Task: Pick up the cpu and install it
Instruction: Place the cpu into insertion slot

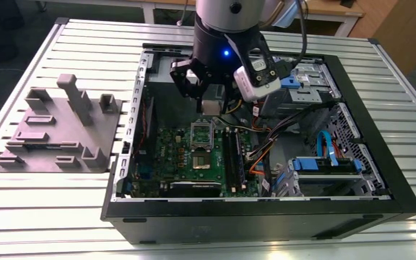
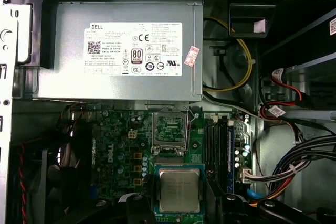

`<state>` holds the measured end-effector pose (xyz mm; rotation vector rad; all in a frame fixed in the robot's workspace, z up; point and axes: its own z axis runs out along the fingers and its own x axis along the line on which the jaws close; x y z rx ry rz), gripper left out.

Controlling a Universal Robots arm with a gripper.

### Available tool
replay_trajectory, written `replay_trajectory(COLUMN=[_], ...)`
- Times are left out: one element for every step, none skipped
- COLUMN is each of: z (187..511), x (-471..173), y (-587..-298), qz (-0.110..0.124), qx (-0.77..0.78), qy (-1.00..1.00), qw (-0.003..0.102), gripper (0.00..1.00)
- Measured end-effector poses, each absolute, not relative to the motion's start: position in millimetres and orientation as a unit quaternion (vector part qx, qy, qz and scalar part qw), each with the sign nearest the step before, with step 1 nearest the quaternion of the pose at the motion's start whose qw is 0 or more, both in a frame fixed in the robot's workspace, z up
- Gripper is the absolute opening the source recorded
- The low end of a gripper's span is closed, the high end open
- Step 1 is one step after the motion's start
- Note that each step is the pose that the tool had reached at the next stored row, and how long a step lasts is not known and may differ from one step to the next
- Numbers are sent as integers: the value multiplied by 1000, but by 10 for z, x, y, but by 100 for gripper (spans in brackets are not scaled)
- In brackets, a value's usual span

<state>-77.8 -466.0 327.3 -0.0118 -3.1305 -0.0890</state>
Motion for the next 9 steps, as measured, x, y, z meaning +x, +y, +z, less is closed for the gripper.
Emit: replay_trajectory(z=[3269,3264,3260,3256,3251,3247,3244,3239,3236], x=[-778,-779,-779,-778,-779,-778,-778,-778,-778], y=[-4660,-4660,-4660,-4660,-4660,-4660,-4660,-4660,-4660], qz=[-28,-28,-28,-28,-28,-28,-28,-28,-28], qx=[-4,-4,-4,-4,-4,-4,-4,-4,-4], qy=[-1000,-1000,-1000,-1000,-1000,-1000,-1000,-1000,-1000], qw=[5,5,5,5,5,5,5,5,5], gripper=[47,47,47,47,47,47,47,47,47])
